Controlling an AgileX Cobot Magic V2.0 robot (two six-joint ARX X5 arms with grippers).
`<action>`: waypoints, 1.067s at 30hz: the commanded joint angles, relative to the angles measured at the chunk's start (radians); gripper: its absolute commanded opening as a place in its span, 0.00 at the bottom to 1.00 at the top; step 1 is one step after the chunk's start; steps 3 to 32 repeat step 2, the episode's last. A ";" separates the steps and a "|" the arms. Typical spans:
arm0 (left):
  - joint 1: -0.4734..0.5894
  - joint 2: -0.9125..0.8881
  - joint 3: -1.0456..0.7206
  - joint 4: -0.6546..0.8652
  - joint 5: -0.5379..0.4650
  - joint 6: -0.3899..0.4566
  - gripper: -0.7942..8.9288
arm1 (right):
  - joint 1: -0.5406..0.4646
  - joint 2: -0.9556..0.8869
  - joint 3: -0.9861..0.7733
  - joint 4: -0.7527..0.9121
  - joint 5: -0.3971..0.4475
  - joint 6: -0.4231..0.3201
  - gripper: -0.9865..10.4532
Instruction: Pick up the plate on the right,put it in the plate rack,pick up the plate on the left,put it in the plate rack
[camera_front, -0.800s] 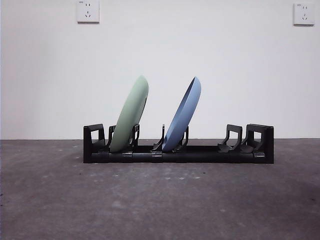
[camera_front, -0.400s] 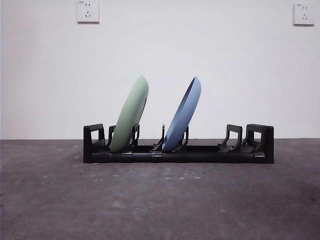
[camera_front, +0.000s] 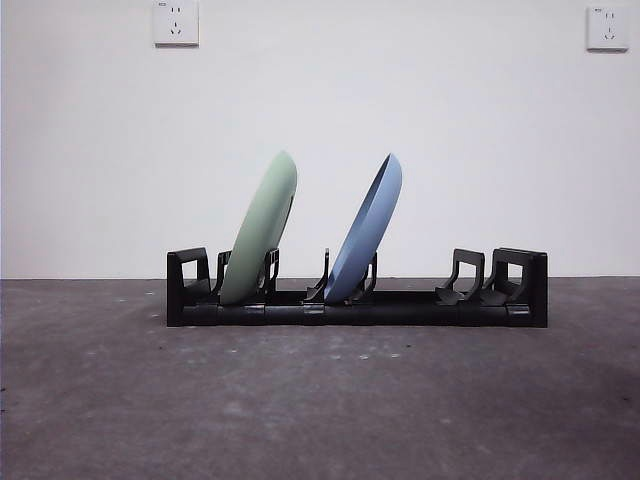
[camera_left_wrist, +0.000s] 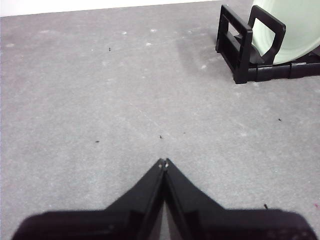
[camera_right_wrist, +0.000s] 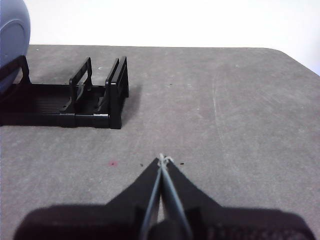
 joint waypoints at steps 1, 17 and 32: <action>0.003 0.000 -0.010 0.004 0.003 -0.006 0.08 | 0.000 -0.002 -0.008 0.001 0.002 0.011 0.09; 0.003 0.000 -0.010 0.004 0.003 -0.006 0.08 | 0.000 -0.002 -0.008 0.001 0.002 0.010 0.09; 0.003 0.000 -0.010 0.004 0.003 -0.006 0.08 | 0.000 -0.002 -0.008 0.001 0.002 0.010 0.09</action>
